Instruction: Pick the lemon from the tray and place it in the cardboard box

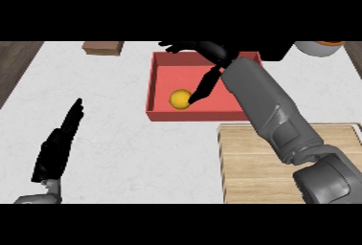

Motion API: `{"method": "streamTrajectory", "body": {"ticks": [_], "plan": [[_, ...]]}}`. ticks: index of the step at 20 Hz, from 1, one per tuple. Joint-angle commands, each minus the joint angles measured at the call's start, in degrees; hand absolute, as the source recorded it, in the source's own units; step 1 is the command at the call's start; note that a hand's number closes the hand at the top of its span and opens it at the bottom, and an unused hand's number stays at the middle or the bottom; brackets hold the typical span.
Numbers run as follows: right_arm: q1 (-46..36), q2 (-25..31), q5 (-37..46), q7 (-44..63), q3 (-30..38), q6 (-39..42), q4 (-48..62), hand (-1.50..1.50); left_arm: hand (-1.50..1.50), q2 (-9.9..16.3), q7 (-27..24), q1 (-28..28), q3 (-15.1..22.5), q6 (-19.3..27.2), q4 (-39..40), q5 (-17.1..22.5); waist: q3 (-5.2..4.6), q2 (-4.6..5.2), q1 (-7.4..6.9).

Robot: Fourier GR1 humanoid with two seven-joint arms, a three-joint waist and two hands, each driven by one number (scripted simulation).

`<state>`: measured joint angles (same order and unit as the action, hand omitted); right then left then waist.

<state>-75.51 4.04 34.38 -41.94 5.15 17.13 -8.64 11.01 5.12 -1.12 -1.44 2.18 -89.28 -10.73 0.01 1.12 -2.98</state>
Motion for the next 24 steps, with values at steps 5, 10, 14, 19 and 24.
{"method": "streamTrajectory", "body": {"ticks": [5, 10, 14, 19, 24], "plan": [[-1.7, 6.5, -12.7, 4.0, 13.0, 9.7, 3.2, -1.50, 0.00, -1.7, -1.0, 1.3, 1.9, 0.9, -0.6, -1.4, 0.03, 0.70, -1.11], [-2.4, 14.5, -16.5, 8.3, 17.2, 12.1, 4.1, -1.50, 0.00, 0.0, -0.1, -2.3, 0.3, 0.0, 0.1, -0.8, 0.05, 1.44, -1.74], [-1.3, 20.4, -18.3, 10.7, 19.3, 11.0, 4.4, -1.50, 0.00, -1.7, -0.2, -1.2, 2.4, 0.3, -0.6, -1.5, 0.13, 2.11, -2.90], [-0.2, 26.2, -19.9, 11.4, 21.0, 15.9, 4.5, -1.50, 0.00, -0.8, -0.5, -3.3, 1.4, -0.6, -0.6, -0.5, 0.25, 2.85, -3.90], [0.4, 30.3, -19.0, 10.4, 20.2, 19.8, 2.8, -1.50, 0.00, -1.8, -0.6, -3.6, 3.0, -0.9, -0.8, -0.8, 0.40, 3.53, -5.03]]}}
